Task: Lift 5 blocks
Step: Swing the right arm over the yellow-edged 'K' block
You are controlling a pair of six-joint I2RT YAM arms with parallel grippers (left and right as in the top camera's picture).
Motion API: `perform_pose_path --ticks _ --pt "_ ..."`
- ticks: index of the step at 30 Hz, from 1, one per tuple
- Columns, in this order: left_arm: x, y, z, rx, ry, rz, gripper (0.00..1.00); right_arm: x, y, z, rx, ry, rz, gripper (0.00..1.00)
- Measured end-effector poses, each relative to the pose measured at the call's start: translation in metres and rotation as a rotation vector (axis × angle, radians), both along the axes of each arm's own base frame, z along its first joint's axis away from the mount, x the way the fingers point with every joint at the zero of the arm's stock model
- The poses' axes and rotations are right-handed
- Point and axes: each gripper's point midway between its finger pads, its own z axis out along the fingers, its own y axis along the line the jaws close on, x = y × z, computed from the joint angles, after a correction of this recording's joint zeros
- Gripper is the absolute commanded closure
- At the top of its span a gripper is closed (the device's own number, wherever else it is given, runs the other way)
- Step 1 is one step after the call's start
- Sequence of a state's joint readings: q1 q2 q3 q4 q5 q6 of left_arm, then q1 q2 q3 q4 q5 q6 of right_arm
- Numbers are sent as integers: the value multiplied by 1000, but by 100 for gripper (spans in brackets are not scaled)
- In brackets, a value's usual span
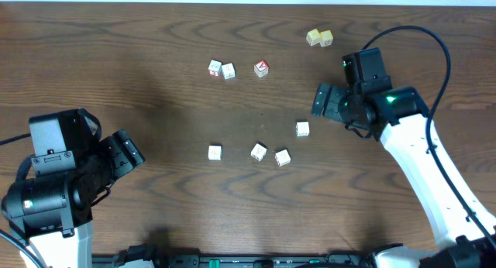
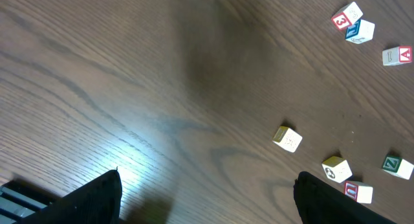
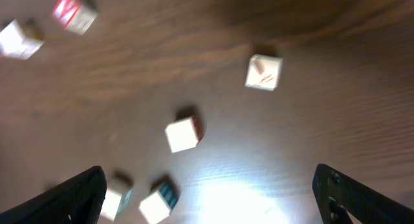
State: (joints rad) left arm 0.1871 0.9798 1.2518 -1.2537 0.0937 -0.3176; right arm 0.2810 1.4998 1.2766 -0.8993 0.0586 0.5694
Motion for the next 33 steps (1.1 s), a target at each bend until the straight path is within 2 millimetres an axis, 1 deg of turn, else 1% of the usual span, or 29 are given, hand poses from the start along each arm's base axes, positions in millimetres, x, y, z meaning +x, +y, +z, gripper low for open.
perform_pose_path --ticks 3,6,9,12,18,19,20,25,27,30,33 --pt "0 0 0 0 0 0 15 8 -8 -16 -36 17 -49 3" --pt "0 0 0 0 0 0 15 11 -16 -38 -58 67 -100 10" --pt "0 0 0 0 0 0 15 16 -22 -54 -66 94 -142 15" --pt "0 0 0 0 0 0 15 22 -23 -64 -66 98 -165 21" --pt "0 0 0 0 0 0 15 31 -25 -89 -77 129 -186 27" --pt "0 0 0 0 0 0 15 32 -27 -93 -79 136 -194 32" --pt "0 0 0 0 0 0 15 32 -30 -98 -82 147 -204 34" --pt "0 0 0 0 0 0 15 33 -49 -120 -86 197 -274 34" --pt "0 0 0 0 0 0 15 34 -56 -124 -84 204 -297 34" --pt "0 0 0 0 0 0 14 39 -64 -125 -74 190 -316 34" --pt "0 0 0 0 0 0 15 45 -65 -125 -53 174 -306 34"
